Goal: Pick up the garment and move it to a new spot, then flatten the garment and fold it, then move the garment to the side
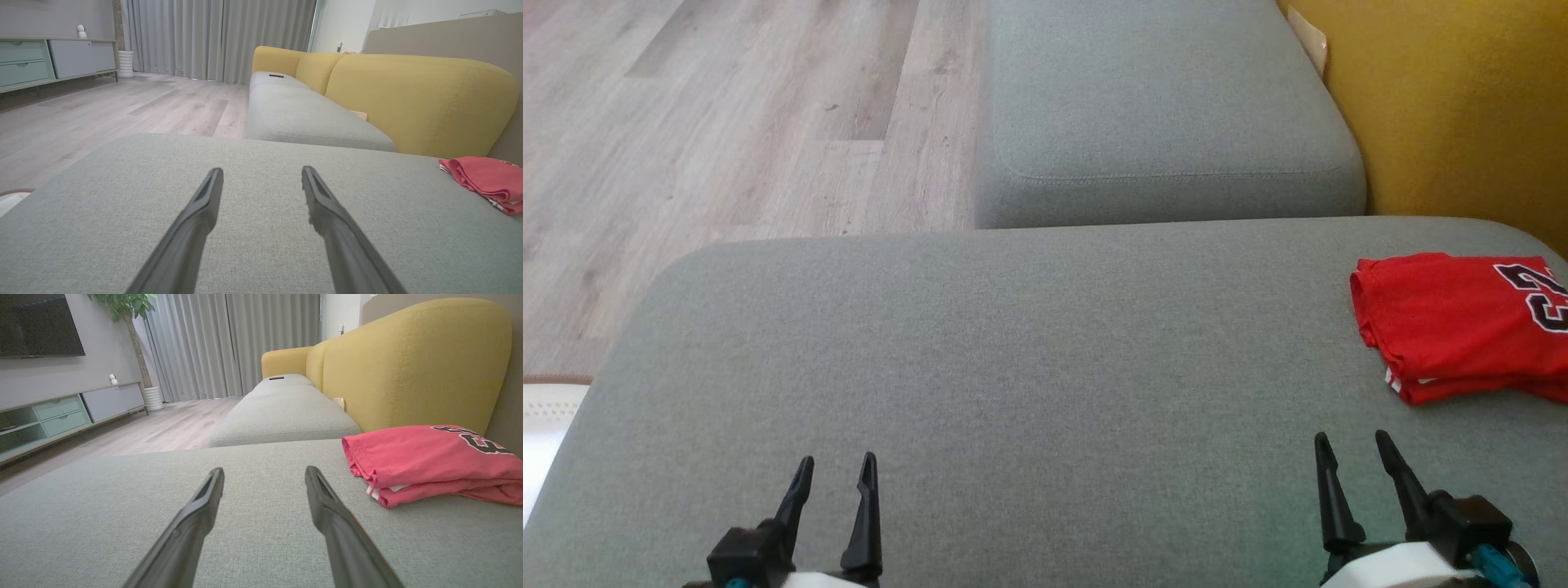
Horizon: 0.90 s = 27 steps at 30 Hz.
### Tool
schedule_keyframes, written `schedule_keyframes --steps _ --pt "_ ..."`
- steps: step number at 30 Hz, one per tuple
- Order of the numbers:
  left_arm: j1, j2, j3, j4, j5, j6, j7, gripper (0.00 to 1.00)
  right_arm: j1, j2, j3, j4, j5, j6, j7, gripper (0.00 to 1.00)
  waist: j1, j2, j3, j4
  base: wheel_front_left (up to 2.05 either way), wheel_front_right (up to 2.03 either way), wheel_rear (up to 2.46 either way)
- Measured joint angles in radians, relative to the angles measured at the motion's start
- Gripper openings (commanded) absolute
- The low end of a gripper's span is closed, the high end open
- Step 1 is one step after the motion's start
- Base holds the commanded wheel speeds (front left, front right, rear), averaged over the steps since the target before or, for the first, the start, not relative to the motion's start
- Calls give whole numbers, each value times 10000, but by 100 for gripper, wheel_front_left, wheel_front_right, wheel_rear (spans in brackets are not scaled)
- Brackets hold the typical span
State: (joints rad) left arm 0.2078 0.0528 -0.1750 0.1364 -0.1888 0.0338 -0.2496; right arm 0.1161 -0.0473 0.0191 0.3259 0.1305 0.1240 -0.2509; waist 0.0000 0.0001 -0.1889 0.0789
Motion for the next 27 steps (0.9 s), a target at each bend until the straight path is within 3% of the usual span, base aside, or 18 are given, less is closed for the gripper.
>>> schedule_keyframes --steps 6,7,13,27 --pt "1 0 40 88 48 -82 0 100 12 12 10 0 0 0 0 100 0 0 -49 -75 0 0 0" --pt "4 0 63 111 63 -84 0 0 14 12 12 -2 0 0 0 0 0 0 -51 -88 0 0 0" --pt "432 -10 10 807 -157 -79 119 0 447 31 8 665 192 -6 142 0 0 0 -13 -110 0 0 0" --pt "217 -10 268 846 -1735 -253 493 0 353 33 -138 564 1839 -10 504 0 0 0 212 -187 0 0 0"
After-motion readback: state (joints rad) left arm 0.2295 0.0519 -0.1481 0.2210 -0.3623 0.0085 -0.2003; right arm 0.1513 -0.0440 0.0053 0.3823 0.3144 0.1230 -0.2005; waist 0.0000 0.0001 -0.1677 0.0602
